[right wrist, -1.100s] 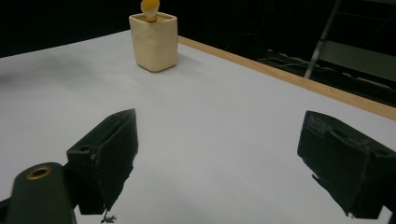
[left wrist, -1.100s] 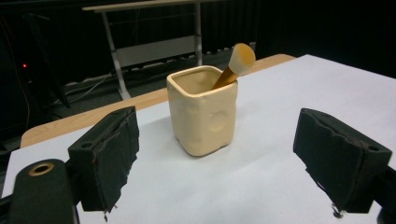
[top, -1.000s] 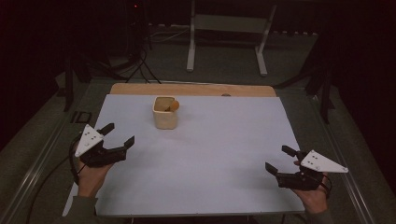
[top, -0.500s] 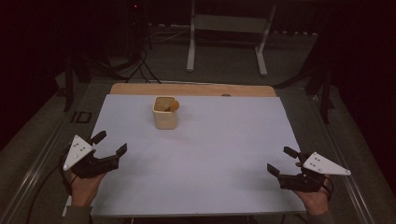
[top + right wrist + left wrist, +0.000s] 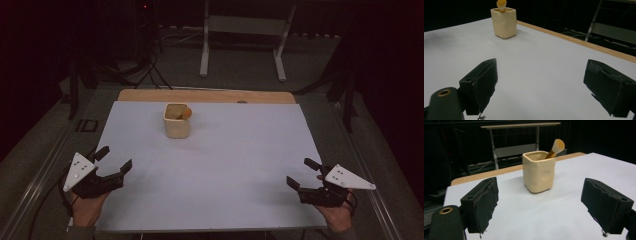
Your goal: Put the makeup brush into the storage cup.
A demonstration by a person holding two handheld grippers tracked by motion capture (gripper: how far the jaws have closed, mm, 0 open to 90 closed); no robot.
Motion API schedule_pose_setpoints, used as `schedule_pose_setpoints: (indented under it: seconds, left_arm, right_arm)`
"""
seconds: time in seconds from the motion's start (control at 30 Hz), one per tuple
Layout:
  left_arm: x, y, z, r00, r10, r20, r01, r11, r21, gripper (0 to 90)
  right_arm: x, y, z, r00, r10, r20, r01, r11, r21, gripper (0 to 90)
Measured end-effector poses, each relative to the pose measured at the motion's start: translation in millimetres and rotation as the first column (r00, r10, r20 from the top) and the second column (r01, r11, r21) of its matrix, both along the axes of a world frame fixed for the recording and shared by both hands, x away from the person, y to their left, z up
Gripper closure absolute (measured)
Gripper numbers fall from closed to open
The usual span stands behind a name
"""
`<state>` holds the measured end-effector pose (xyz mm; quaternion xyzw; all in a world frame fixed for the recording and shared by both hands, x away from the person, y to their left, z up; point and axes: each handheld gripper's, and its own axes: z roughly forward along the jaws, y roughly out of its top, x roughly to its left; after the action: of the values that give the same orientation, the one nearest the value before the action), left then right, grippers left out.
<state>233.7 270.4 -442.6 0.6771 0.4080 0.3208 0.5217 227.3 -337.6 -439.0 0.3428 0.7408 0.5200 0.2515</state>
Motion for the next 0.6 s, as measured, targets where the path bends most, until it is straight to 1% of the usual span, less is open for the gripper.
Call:
schedule_pose_setpoints:
  seconds: [0.13, 0.2, 0.33, 0.37, 0.43, 0.5, 0.6]
  left_arm:
    - [-3.1, 2.6, -1.2, 1.0000, 0.009, 0.003, -0.009, 1.0000, -0.004, 15.6]
    - [-4.9, 3.6, -1.9, 0.9999, 0.015, 0.004, -0.015, 0.9999, 0.003, 15.5]
    - [-8.5, 5.8, -4.2, 0.9997, 0.024, 0.003, -0.024, 0.9997, 0.003, 15.5]
    - [-10.0, 6.1, -5.0, 0.9998, 0.021, 0.003, -0.021, 0.9998, 0.002, 15.5]
    - [-12.8, 5.7, -6.9, 0.9998, 0.018, 0.002, -0.018, 0.9997, 0.017, 15.4]
    - [-15.3, 5.9, -9.0, 1.0000, 0.008, -0.002, -0.008, 0.9998, 0.020, 15.4]
    - [-17.4, 7.5, -11.6, 0.9999, 0.002, -0.014, -0.001, 0.9996, 0.027, 15.5]
  right_arm:
    - [-1.5, -0.9, -1.9, 1.0000, -0.003, 0.000, 0.003, 1.000, -0.001, 11.9]
    - [-2.5, -1.7, -2.5, 1.0000, -0.008, 0.003, 0.008, 1.000, 0.001, 11.9]
    - [-5.0, -3.4, -4.0, 0.9999, -0.014, 0.006, 0.014, 1.000, 0.005, 11.9]
    - [-5.5, -3.8, -4.4, 0.9999, -0.013, 0.006, 0.013, 1.000, 0.005, 11.9]
    - [-6.6, -4.6, -5.1, 0.9998, -0.017, 0.006, 0.017, 1.000, 0.006, 11.7]
    - [-7.1, -6.1, -5.6, 0.9998, -0.017, 0.008, 0.017, 1.000, 0.006, 11.7]
    - [-7.3, -7.3, -6.1, 0.9997, -0.022, 0.006, 0.021, 1.000, 0.012, 11.7]
